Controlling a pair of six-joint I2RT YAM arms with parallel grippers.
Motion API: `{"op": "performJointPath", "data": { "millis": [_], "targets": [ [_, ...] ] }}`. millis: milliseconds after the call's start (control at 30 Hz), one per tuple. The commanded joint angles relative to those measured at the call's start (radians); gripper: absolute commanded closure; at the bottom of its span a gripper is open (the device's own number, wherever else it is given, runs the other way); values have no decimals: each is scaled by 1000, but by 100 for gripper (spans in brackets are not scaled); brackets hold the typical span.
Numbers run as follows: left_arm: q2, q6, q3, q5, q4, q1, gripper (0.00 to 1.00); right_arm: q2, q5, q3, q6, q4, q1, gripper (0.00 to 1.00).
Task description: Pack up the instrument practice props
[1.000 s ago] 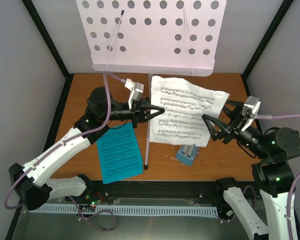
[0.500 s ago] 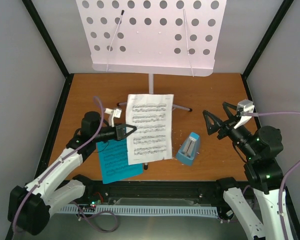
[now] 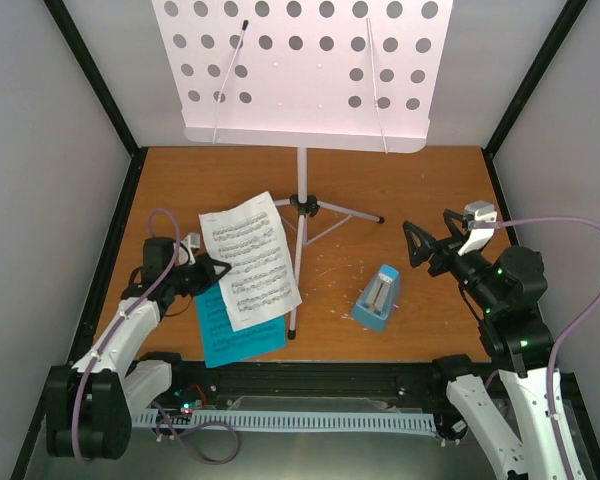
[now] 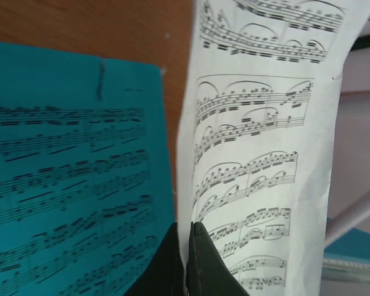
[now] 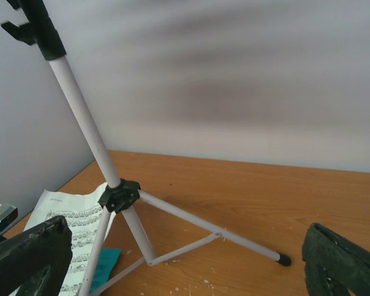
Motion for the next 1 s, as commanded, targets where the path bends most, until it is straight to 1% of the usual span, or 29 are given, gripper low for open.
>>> {"op": "performJointPath", "data": {
  "millis": [0,300,333,433,533,567,600,633,667,700,733,967],
  "targets": [
    [22,-11,8,-76,-54,32,100,-6,16,-28,-19,31,5,0],
    [58,-12,13,-247,-113,42,100,9,-6,-53,-15,55,5,0],
    [54,-12,13,-258,-117,42,98,8,-7,-55,-15,57,4,0],
    [34,-11,17,-291,-126,43,84,9,-7,-60,-13,59,4,0],
    [12,-6,26,-302,-130,42,64,11,-12,-62,-3,65,5,0],
    [6,-4,32,-303,-132,42,54,13,-17,-62,5,70,5,0],
    [0,-1,40,-307,-136,42,40,15,-24,-64,10,76,4,0],
    [-6,-1,48,-310,-142,42,23,17,-33,-66,20,86,5,0],
    [-15,1,58,-317,-149,42,10,20,-45,-70,29,96,5,0],
    [-26,2,70,-326,-157,42,2,23,-56,-74,41,106,5,0],
    [-36,7,84,-337,-167,42,1,28,-67,-77,52,115,5,0],
    [-126,64,211,-450,-214,42,0,74,-134,-98,146,185,5,0]
  ]
}}
